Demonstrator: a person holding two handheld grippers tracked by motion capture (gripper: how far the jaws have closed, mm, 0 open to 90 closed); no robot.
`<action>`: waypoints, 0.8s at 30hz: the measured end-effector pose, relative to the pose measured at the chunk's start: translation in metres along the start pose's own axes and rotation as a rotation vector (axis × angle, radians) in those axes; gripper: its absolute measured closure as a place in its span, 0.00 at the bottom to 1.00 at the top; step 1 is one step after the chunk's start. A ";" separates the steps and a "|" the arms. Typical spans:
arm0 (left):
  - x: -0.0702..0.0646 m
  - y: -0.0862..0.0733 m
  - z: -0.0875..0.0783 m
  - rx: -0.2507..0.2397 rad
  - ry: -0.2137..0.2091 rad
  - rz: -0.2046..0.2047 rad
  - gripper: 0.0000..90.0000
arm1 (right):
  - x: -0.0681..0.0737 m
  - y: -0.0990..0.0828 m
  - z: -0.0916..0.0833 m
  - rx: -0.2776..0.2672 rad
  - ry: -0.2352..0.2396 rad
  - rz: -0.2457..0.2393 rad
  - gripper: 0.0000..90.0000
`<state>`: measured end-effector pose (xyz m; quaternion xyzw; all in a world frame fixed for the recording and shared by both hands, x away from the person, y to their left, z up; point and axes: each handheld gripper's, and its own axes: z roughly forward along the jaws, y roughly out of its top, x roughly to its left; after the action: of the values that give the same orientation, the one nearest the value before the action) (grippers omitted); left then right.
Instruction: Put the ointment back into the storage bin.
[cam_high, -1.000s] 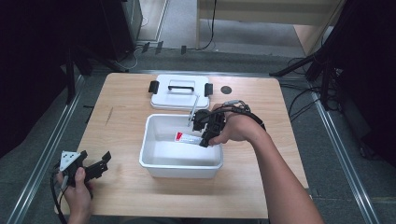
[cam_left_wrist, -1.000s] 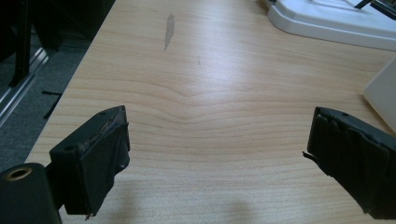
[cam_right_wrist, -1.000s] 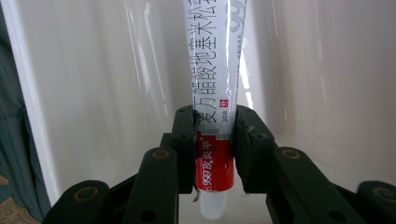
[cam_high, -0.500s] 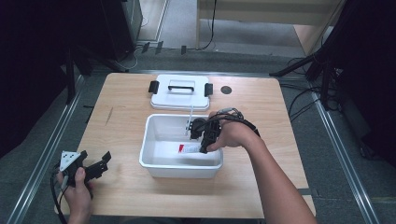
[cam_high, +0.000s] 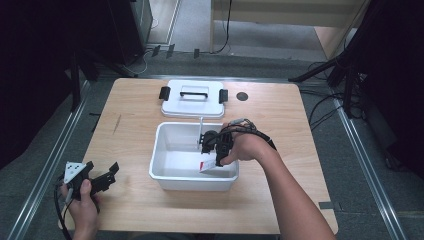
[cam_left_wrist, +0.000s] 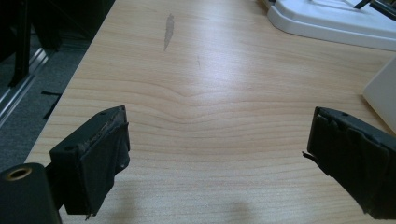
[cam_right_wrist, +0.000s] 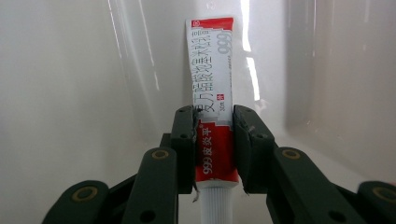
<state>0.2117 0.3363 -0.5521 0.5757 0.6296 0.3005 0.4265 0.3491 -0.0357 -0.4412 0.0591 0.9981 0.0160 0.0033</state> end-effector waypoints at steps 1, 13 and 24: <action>0.000 0.000 0.000 0.000 0.000 0.000 0.07 | 0.000 0.000 0.000 0.003 -0.005 -0.009 0.80; 0.000 0.000 0.000 0.002 0.001 -0.004 0.07 | -0.002 -0.007 -0.012 -0.045 -0.006 0.028 0.83; 0.000 0.000 0.000 0.005 0.003 0.001 0.07 | -0.005 -0.022 -0.043 -0.151 0.013 0.102 0.91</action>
<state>0.2119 0.3361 -0.5520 0.5769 0.6305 0.2998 0.4239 0.3513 -0.0597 -0.3990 0.1093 0.9898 0.0918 0.0003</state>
